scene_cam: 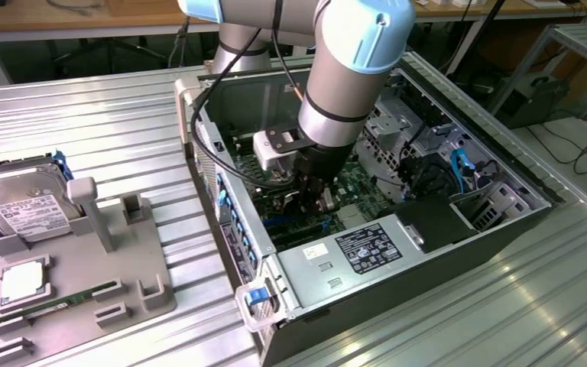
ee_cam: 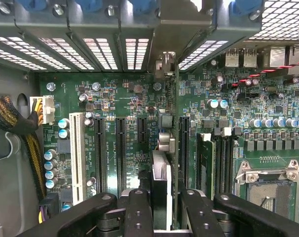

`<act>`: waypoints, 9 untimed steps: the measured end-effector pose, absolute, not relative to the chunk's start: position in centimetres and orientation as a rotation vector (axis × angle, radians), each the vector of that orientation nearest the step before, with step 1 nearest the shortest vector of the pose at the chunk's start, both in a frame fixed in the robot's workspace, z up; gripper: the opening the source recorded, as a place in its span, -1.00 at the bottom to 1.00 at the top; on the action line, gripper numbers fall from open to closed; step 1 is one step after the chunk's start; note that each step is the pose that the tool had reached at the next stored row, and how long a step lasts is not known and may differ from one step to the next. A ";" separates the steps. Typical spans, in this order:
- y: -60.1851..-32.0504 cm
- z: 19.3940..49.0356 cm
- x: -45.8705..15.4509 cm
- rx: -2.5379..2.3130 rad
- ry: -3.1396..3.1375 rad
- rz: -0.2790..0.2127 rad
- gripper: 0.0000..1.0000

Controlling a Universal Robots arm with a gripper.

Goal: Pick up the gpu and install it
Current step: 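Insert the gpu into the slot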

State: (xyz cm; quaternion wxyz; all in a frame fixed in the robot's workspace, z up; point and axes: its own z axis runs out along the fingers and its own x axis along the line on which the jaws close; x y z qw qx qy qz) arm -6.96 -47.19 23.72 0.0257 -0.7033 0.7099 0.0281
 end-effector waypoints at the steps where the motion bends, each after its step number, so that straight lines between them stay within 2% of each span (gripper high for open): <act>1: -47.2 23.7 -7.0 -2.174 2.194 0.087 -0.44; 6: -47.1 23.9 -7.1 -2.174 2.194 0.087 -0.44; 9: -46.8 23.0 -7.2 -2.178 2.198 0.084 -0.44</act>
